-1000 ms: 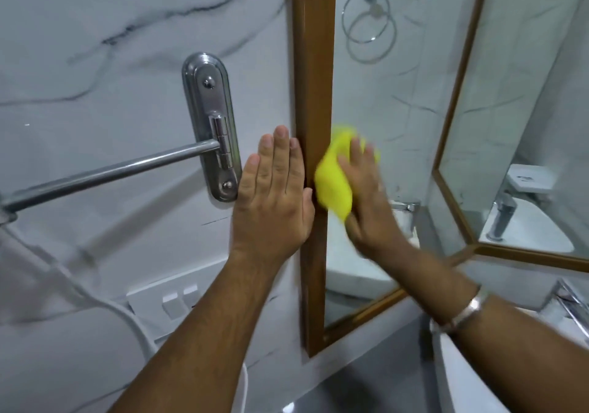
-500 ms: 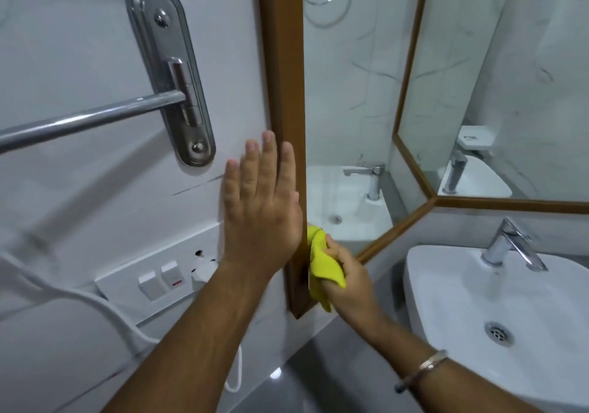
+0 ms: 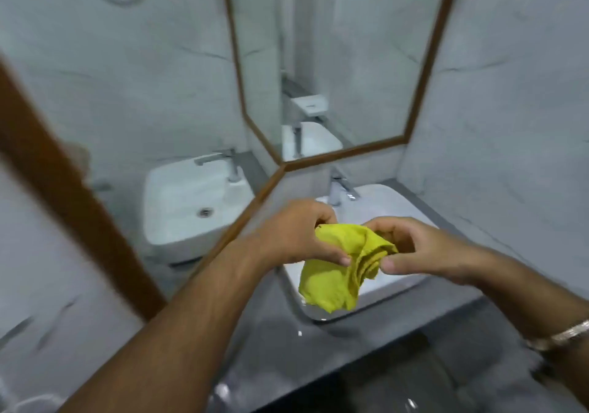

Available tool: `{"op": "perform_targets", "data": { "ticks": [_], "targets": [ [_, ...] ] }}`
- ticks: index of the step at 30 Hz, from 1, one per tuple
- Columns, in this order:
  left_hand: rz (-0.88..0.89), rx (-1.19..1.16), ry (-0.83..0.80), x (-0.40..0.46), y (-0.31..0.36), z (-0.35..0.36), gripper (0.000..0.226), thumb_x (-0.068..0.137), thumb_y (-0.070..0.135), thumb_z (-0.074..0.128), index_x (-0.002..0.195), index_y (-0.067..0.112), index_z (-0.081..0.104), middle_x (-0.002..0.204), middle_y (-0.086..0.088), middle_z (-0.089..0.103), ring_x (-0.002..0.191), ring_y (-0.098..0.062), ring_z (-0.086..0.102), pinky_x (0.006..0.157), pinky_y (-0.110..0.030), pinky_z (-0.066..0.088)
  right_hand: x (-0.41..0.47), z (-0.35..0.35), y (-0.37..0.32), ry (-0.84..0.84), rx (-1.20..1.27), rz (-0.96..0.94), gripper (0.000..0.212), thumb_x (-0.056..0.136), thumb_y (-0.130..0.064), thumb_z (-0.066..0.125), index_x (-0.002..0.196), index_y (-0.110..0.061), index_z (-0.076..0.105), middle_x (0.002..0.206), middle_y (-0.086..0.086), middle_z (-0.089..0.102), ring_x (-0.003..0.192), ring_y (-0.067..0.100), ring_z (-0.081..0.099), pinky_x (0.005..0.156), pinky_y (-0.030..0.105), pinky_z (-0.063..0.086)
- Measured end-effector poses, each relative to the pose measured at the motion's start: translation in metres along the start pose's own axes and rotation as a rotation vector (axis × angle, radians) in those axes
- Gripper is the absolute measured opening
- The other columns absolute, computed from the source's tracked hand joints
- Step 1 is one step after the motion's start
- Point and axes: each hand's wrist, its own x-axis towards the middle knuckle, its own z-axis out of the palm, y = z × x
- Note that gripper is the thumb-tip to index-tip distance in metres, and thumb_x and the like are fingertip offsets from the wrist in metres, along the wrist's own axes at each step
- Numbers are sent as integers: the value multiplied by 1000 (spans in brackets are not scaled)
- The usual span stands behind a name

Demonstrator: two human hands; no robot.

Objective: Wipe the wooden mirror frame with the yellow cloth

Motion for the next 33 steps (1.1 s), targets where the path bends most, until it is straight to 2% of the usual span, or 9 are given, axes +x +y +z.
{"op": "perform_targets", "data": {
  "ticks": [3,6,10,13,17,22,26,29,33],
  "targets": [
    [128,-102,-139,60,63,56,37,67,37,92,84,10,73,80,-8,69,73,-18,62,63,-38,53,-64,-56,20,226,-290,135,35,77,-30,79,100,-7,65,83,14,68,73,11,59,66,38,50],
    [202,-278,-347,111,128,127,23,81,20,84,96,4,77,82,-18,70,68,-18,66,62,-39,63,-154,-110,62,346,-238,319,7,89,-6,70,94,-6,66,74,-1,66,69,7,61,60,32,53],
    [183,-416,-582,158,217,234,18,91,8,71,103,-6,73,75,-14,63,70,-15,59,67,-30,55,-277,-157,114,567,-82,556,14,93,1,60,91,-11,66,75,1,66,69,11,65,59,25,57],
    [231,-463,-682,187,285,323,17,90,8,72,103,-5,73,72,-13,61,59,-8,58,56,-22,54,-358,-178,155,792,-19,660,16,91,3,57,92,-9,68,70,1,65,62,9,64,56,24,55],
    [235,-549,-829,216,356,426,38,85,20,69,112,-6,70,89,-19,64,79,-22,64,76,-43,62,-443,-203,214,1027,60,757,16,90,1,56,103,-3,65,81,11,62,70,21,62,59,28,56],
    [194,-521,-801,245,402,545,18,91,5,71,108,-3,71,78,-11,64,63,-13,62,60,-27,59,-509,-227,306,1336,205,882,20,87,-1,67,94,-19,60,84,7,62,62,16,63,46,27,57],
    [129,-435,-838,259,415,635,18,94,-1,64,112,-4,69,94,-22,67,75,-29,67,76,-46,62,-540,-230,388,1420,184,1050,21,84,-2,70,101,-10,60,106,22,67,90,31,67,87,50,57],
    [181,-333,-848,263,422,687,32,95,1,59,127,-3,63,117,-23,66,100,-35,66,91,-39,53,-551,-225,431,1469,-31,1225,48,89,-3,52,136,-10,50,136,21,55,121,35,56,103,40,44],
    [334,-139,-833,262,420,699,43,99,19,58,140,12,55,139,-5,58,125,-20,54,98,-23,41,-538,-203,444,1333,-337,1239,60,93,-4,40,150,-20,35,159,7,29,144,27,31,117,40,27]
  ]
}}
